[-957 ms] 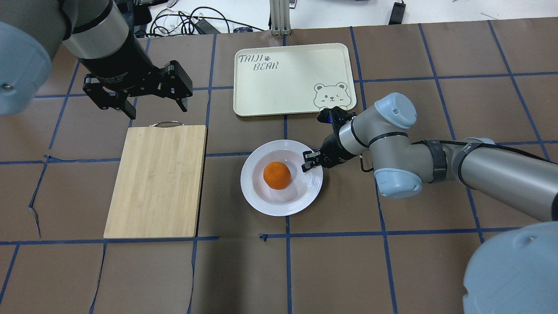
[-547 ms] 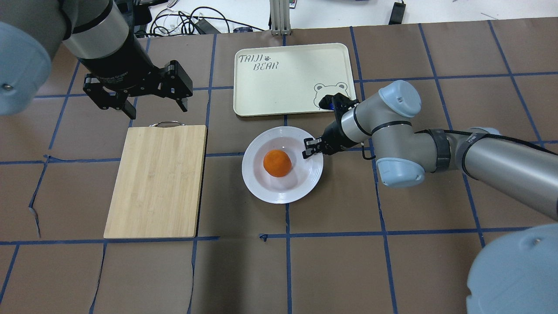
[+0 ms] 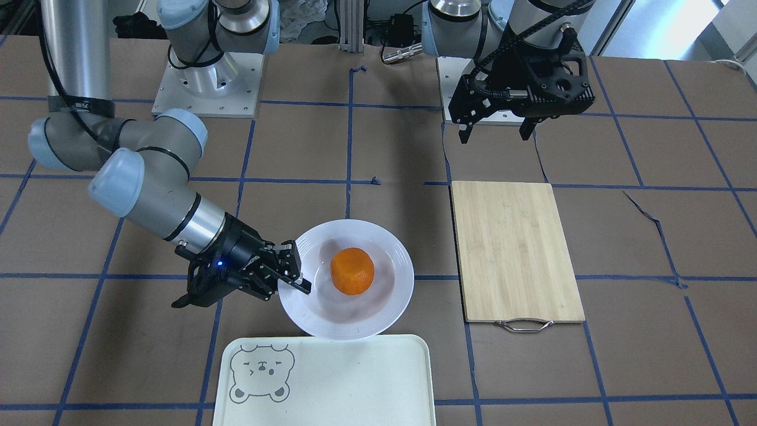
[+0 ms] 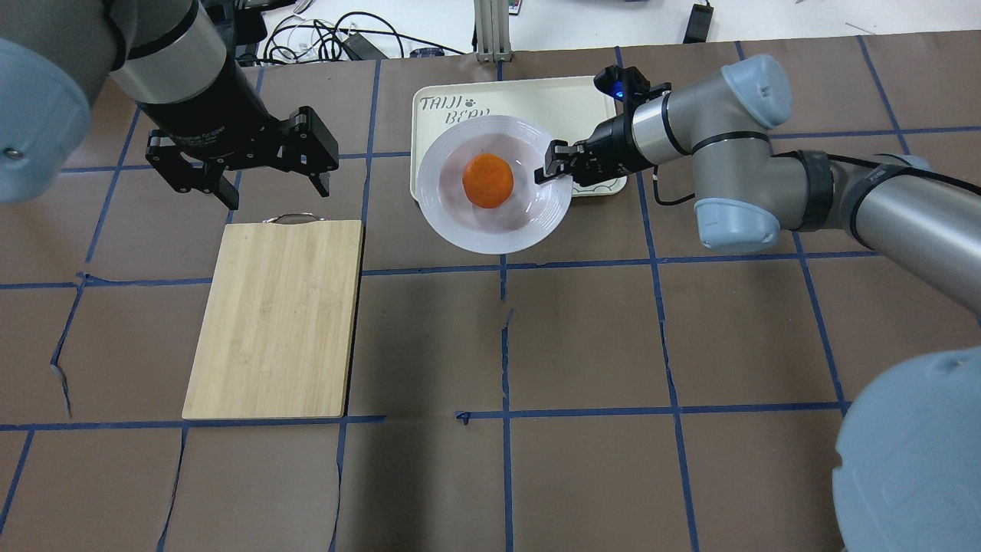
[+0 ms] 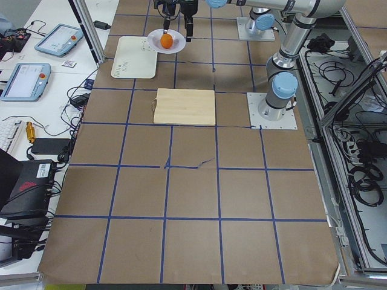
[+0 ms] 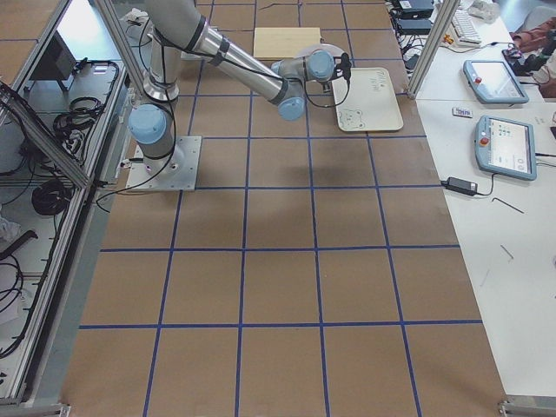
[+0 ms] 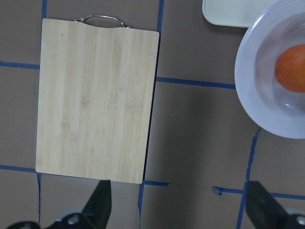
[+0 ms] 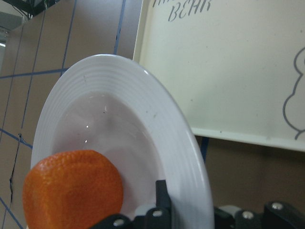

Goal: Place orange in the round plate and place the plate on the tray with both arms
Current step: 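Slide the plate with the right gripper onto the cream bear tray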

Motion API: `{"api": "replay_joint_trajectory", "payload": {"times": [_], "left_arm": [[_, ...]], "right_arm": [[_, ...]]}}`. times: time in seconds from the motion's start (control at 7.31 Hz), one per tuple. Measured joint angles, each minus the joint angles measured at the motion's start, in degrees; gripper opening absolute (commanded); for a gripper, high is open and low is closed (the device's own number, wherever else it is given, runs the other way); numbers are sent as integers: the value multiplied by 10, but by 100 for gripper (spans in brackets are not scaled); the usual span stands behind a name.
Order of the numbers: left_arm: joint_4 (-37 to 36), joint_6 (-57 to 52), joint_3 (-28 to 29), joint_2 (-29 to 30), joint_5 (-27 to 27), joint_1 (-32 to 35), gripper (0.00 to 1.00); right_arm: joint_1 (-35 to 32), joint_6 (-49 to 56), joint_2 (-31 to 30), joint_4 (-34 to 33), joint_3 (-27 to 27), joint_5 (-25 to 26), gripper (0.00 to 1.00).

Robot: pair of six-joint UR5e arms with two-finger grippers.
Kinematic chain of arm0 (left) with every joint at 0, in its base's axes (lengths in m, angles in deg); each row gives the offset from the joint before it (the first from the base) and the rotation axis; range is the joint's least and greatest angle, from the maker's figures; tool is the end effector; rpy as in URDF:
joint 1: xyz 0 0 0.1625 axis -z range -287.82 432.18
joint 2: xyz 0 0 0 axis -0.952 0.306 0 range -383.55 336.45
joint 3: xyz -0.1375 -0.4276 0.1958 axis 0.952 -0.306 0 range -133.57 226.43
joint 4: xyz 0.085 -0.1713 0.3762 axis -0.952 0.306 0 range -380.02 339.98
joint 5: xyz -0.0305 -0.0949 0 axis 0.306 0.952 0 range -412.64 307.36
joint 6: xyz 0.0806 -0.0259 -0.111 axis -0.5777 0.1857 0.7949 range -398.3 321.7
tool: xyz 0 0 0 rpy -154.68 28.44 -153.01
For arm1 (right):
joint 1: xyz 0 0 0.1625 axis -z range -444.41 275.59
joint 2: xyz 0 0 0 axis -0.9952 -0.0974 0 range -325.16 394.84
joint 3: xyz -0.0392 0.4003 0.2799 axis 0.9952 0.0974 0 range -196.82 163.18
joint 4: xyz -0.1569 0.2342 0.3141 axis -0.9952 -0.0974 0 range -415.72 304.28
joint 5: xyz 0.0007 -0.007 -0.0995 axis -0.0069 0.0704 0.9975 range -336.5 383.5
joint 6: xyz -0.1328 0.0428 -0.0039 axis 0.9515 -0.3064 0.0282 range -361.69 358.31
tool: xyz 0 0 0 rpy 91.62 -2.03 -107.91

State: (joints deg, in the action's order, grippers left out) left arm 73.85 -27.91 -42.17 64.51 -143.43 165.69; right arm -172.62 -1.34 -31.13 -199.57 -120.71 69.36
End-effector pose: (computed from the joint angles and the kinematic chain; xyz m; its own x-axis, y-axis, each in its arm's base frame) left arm -0.1607 -0.4726 0.5350 -0.9927 -0.1196 -0.0152 -0.1197 0.9928 0.0066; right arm 0.2105 -0.6458 0.2951 -0.7235 -0.1745 -0.6679 0.0257 0.9601 -0.2786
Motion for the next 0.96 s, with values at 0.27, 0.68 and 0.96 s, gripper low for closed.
{"api": "replay_joint_trajectory", "payload": {"times": [0.27, 0.68, 0.96], "left_arm": [[0, 1, 0, 0, 0, 0, 100], [0, 0, 0, 0, 0, 0, 100], [0, 0, 0, 0, 0, 0, 100]], "right_arm": [[6, -40, 70, 19, 96, -2, 0], [5, -69, 175, 110, 247, 19, 0], [5, -72, 209, 127, 278, 39, 0]]}}
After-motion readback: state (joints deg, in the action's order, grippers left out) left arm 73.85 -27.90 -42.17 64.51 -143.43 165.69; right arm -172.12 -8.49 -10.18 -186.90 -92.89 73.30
